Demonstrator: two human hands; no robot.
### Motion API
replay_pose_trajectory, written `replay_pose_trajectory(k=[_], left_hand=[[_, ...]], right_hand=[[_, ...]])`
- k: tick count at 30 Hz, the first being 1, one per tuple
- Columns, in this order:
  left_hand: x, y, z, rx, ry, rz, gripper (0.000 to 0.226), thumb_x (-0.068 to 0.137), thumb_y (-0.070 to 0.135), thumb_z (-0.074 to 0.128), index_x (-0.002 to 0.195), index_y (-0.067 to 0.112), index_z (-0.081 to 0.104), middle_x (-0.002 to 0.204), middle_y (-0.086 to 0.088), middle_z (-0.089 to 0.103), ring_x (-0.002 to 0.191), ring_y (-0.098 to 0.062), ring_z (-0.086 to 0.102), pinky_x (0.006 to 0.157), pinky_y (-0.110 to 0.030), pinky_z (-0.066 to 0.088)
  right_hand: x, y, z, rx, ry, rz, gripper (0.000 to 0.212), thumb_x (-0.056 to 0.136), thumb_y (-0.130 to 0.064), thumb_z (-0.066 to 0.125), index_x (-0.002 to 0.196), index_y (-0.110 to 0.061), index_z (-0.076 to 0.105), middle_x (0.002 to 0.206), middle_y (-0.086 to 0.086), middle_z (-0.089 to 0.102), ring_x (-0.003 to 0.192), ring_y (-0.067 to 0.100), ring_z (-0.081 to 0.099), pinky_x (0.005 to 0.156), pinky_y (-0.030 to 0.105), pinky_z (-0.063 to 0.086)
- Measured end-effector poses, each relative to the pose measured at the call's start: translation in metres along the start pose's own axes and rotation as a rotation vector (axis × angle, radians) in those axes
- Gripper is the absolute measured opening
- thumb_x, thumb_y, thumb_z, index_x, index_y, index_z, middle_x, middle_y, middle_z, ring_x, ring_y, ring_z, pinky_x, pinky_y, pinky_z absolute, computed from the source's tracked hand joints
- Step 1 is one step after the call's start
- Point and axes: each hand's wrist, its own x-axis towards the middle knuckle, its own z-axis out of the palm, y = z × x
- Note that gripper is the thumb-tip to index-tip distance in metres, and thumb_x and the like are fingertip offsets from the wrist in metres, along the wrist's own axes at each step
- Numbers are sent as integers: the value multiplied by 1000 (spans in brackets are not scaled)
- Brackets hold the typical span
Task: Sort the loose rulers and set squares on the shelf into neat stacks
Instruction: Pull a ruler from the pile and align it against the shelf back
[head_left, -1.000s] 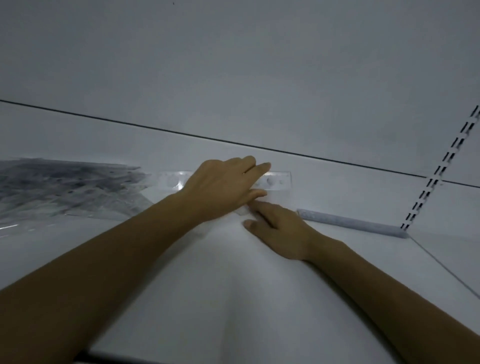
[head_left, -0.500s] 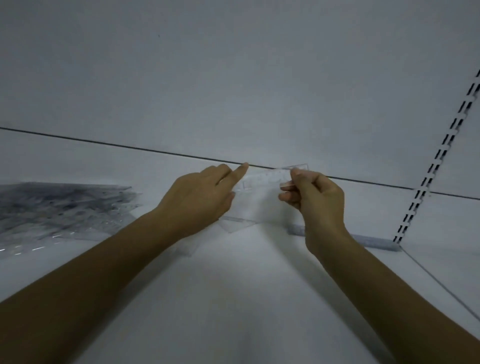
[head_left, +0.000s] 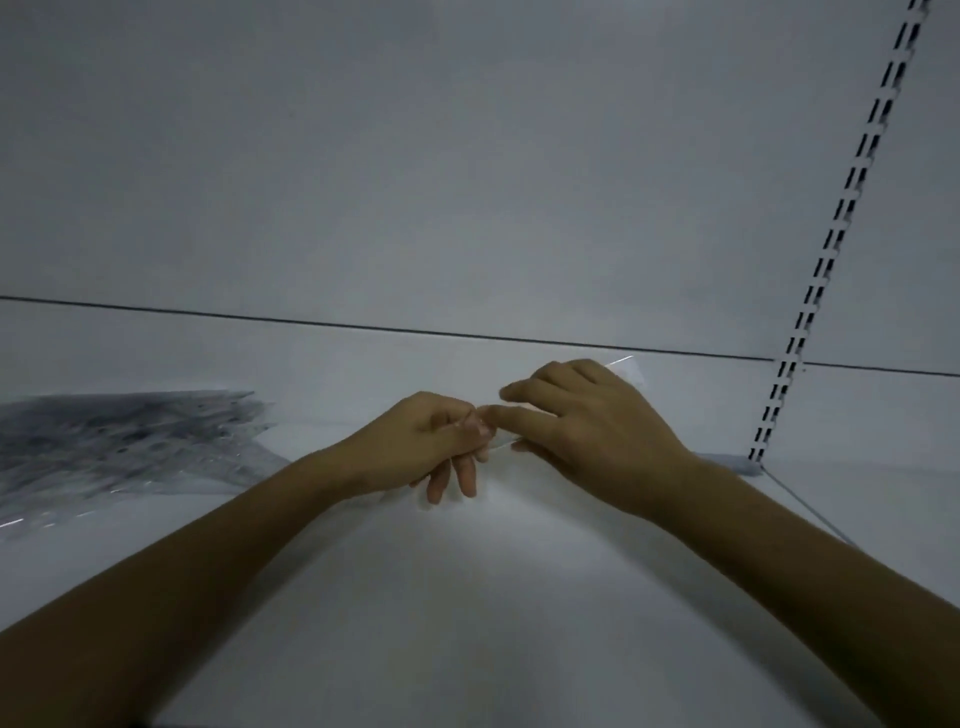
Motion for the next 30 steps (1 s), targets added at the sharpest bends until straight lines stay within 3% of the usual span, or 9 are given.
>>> replay_pose_trajectory(k=[4, 6, 10, 15, 18, 20, 23, 26, 30], left_hand=[[2, -12, 2, 256, 84, 52, 31, 90, 46, 53, 106, 21, 58, 83, 6, 71, 67, -13, 65, 63, -28, 53], [6, -20, -5, 467, 124, 83, 35, 90, 45, 53, 121, 30, 50, 97, 14, 65, 82, -7, 61, 68, -27, 49], [11, -28, -14, 653, 155, 104, 41, 91, 39, 52, 131, 31, 44, 108, 16, 56, 90, -3, 52, 67, -14, 37], [13, -40, -9, 691, 58, 83, 40, 92, 43, 50, 130, 39, 41, 105, 25, 50, 88, 11, 46, 72, -12, 36], [13, -42, -8, 671, 26, 97, 38, 91, 48, 47, 128, 41, 41, 107, 24, 51, 92, 8, 47, 77, -18, 42], [13, -43, -10, 666, 9, 84, 40, 90, 51, 45, 129, 40, 42, 107, 25, 50, 94, 5, 48, 81, -22, 46], [13, -45, -11, 683, -3, 77, 52, 81, 65, 38, 128, 41, 43, 103, 31, 48, 95, 10, 47, 81, -22, 47], [13, -47, -11, 700, -30, 91, 65, 72, 74, 27, 125, 40, 47, 104, 30, 50, 95, 7, 49, 79, -21, 46], [14, -48, -9, 724, -46, 106, 65, 70, 75, 26, 120, 41, 51, 105, 26, 52, 94, 5, 49, 75, -17, 43]], right_hand=[[-32, 23, 7, 13, -56, 113, 35, 83, -23, 68, 117, -14, 66, 108, 8, 69, 92, 29, 63, 77, 36, 47], [-54, 40, 11, 59, -46, 327, 32, 86, -25, 59, 115, -15, 67, 108, 7, 69, 93, 31, 63, 77, 39, 47], [-81, 59, 19, 186, -47, 755, 27, 87, -21, 65, 114, -20, 68, 112, 6, 69, 98, 31, 62, 86, 43, 48], [-80, 54, 29, 164, 10, 731, 25, 84, -18, 69, 109, -17, 71, 109, 7, 69, 95, 30, 62, 79, 37, 45], [-81, 52, 29, 85, -7, 666, 14, 82, -11, 70, 94, -13, 76, 101, 12, 70, 87, 34, 64, 72, 36, 46], [-83, 52, 33, 5, -174, 609, 15, 85, -13, 62, 88, -17, 77, 93, 10, 67, 82, 31, 61, 70, 33, 39], [-84, 49, 35, 88, -417, 729, 28, 95, -32, 45, 95, -22, 70, 91, 1, 59, 80, 20, 56, 66, 29, 37], [-84, 47, 35, 147, -425, 764, 35, 93, -46, 44, 91, -22, 69, 88, -2, 54, 74, 17, 53, 64, 28, 37], [-81, 46, 37, 98, -431, 809, 29, 93, -43, 50, 99, -24, 70, 88, -3, 54, 74, 15, 47, 64, 27, 32]])
